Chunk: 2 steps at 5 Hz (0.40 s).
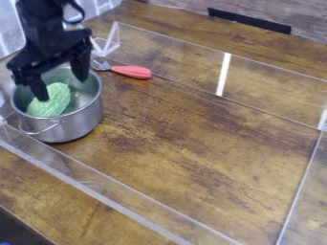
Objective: Put the green object in the silver pot
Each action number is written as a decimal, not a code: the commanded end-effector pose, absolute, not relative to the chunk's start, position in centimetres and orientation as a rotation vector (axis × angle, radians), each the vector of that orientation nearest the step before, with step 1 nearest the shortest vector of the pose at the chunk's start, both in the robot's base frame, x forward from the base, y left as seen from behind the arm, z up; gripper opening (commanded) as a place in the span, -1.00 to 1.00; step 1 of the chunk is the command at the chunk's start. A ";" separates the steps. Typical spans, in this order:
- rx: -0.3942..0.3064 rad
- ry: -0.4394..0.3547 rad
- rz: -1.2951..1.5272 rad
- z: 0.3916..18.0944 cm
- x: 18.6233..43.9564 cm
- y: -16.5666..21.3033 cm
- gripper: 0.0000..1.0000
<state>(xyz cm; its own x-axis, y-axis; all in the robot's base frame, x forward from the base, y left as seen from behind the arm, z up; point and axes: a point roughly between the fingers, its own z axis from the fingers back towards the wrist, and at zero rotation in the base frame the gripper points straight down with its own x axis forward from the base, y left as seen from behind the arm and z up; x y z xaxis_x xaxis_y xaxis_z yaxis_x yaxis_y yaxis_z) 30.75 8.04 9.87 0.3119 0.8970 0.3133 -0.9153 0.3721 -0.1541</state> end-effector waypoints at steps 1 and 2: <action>0.039 -0.421 1.194 10.8 31.6 7.8 1.00; 0.044 -0.414 1.191 10.5 32.1 7.6 -1.00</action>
